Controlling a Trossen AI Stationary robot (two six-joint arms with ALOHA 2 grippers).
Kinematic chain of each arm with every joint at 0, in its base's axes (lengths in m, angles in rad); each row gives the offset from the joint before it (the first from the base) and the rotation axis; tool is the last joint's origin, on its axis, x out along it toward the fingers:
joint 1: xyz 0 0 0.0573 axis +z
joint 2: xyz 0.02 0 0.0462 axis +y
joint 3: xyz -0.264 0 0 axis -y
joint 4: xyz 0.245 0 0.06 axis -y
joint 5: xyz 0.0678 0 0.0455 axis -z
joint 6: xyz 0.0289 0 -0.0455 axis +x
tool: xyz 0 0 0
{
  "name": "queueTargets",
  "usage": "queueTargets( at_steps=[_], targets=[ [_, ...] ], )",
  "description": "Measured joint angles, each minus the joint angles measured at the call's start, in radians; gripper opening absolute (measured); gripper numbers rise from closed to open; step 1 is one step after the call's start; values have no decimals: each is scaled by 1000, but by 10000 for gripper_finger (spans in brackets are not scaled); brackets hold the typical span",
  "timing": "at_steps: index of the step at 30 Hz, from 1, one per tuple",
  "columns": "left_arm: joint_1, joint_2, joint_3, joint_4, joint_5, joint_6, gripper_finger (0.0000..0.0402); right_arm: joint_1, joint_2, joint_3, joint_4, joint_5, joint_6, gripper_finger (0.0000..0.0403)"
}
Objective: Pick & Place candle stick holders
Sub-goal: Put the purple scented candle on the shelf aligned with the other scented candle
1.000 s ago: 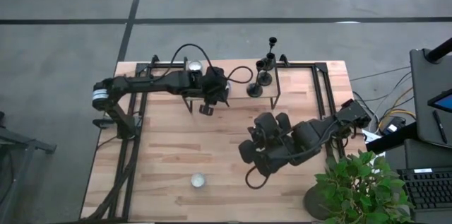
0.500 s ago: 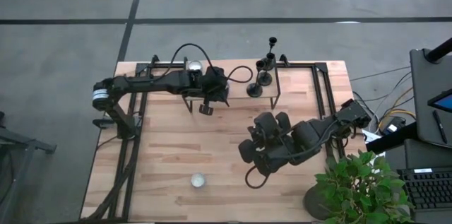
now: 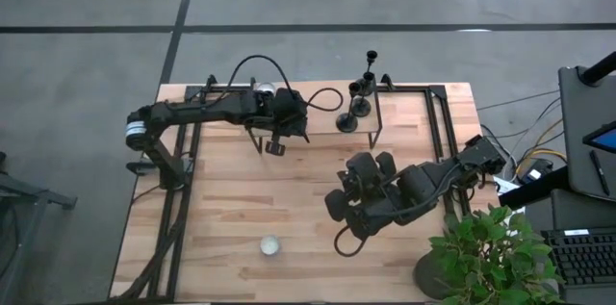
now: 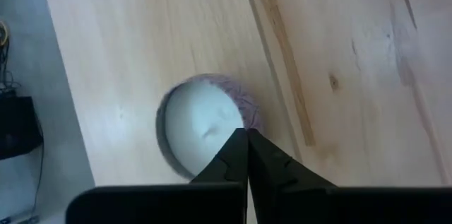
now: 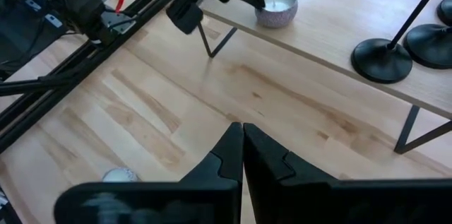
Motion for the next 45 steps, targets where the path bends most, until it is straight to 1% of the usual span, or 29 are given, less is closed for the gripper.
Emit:
queueTargets(
  at_steps=[6,13,16,18,20,25,28,30,33,38,45],
  targets=[
    [24,-4,28,-99,0,-28,0,1,0,0,1,14,0,8],
    [32,-31,25,-88,1,-55,3,1,0,0,1,22,-13,9],
    [31,-31,25,-57,42,-52,9,0,0,0,1,22,-23,9],
    [31,-31,24,-48,110,-43,18,0,0,0,1,22,-24,9],
    [31,-28,23,-41,148,-40,30,0,0,0,1,22,-26,9],
    [31,-25,21,-27,149,-40,71,0,0,0,1,21,-27,9],
    [32,-24,20,-4,110,-35,92,0,0,0,1,21,-27,9],
    [33,-19,20,9,105,-23,99,0,0,0,1,21,-27,9],
    [33,-11,11,2,110,-10,98,0,0,0,0,21,-27,9],
    [33,-9,-14,0,128,-14,80,-2,0,0,0,21,-26,9],
    [35,-9,-15,9,101,-14,52,-2,0,0,0,27,-23,9]
  ],
)
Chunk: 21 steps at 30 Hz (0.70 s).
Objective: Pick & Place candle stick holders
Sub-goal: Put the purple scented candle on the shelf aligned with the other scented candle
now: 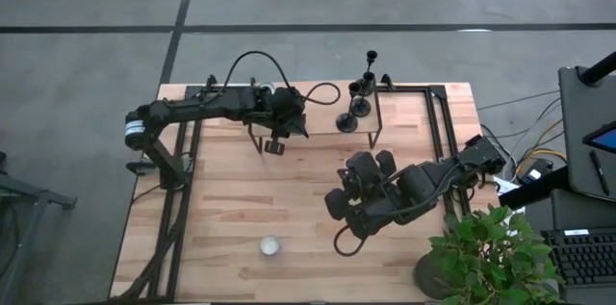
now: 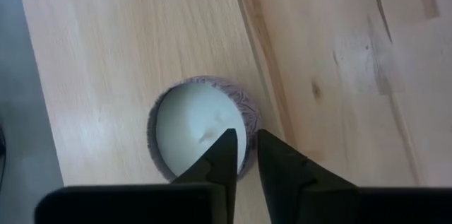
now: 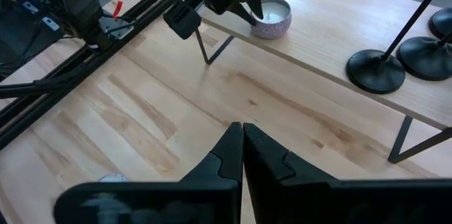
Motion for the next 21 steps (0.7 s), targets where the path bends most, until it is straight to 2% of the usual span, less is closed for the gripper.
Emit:
queueTargets(
  at_steps=[6,13,21],
  targets=[
    [0,14,0,-4,2,-6,5,0,0,0,0,3,0,9],
    [3,24,-2,-8,-11,-4,19,0,0,0,1,3,5,9],
    [24,24,-2,-50,-27,-15,5,1,0,0,2,15,7,8]
  ],
)
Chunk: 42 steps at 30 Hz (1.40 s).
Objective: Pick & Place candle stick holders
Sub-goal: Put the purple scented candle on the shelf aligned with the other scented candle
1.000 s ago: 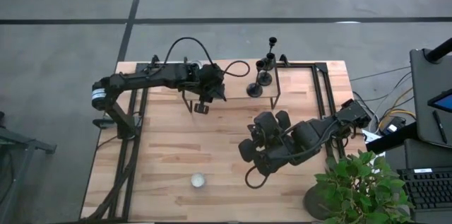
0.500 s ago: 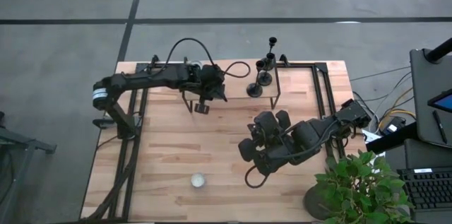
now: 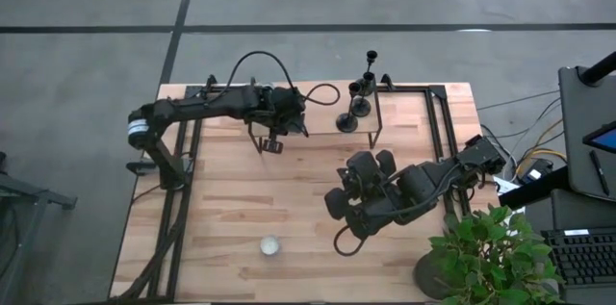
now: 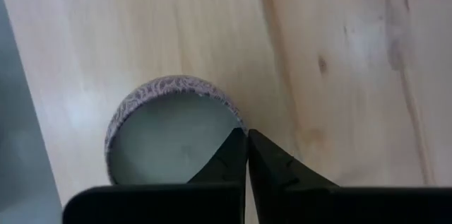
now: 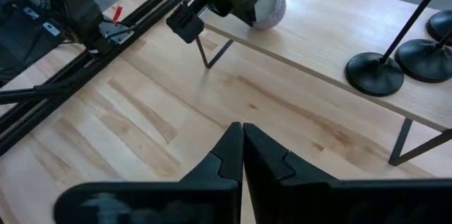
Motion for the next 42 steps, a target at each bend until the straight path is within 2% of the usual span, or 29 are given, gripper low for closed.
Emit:
queueTargets(
  at_steps=[6,14,24,32,37,42],
  targets=[
    [21,-14,0,-12,-18,-3,2,0,0,0,0,6,0,9],
    [64,-27,11,-117,-37,-18,1,-1,0,0,1,9,-3,9],
    [93,-35,17,-242,-42,-109,0,-3,0,0,3,34,-6,8],
    [95,-37,17,-240,-49,-139,0,-5,0,0,4,34,-9,8],
    [95,-41,17,-234,-124,-172,1,-5,0,0,5,34,-11,8],
    [95,-47,17,-231,-89,-172,29,-5,0,0,5,34,-11,8]
  ],
)
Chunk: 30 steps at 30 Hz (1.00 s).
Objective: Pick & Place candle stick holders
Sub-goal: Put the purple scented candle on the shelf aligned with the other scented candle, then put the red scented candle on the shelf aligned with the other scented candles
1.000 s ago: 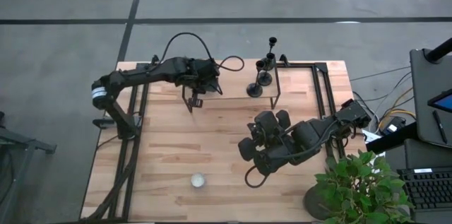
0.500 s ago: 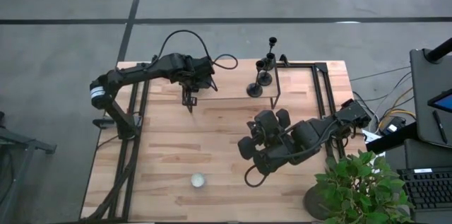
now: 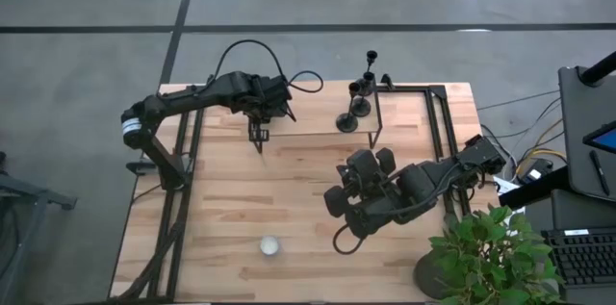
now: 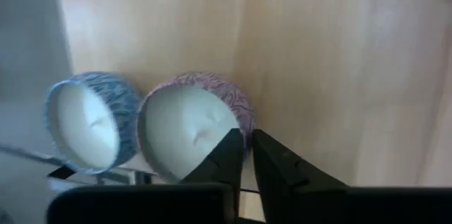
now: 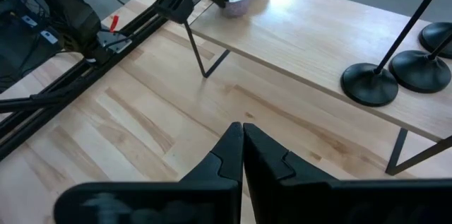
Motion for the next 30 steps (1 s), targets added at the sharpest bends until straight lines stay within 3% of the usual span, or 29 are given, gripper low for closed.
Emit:
queueTargets(
  at_steps=[6,10,15,23,30],
  targets=[
    [0,0,0,-24,41,-7,70,0,0,0,1,0,1,8],
    [0,0,0,-24,-6,-28,83,0,0,0,1,0,0,8],
    [0,0,0,-24,-75,-32,83,0,0,0,1,5,0,8],
    [-1,-8,0,-45,-76,-79,83,0,0,0,1,14,2,8],
    [-9,-98,0,-53,-48,-185,83,0,0,0,1,18,-4,8]
  ],
)
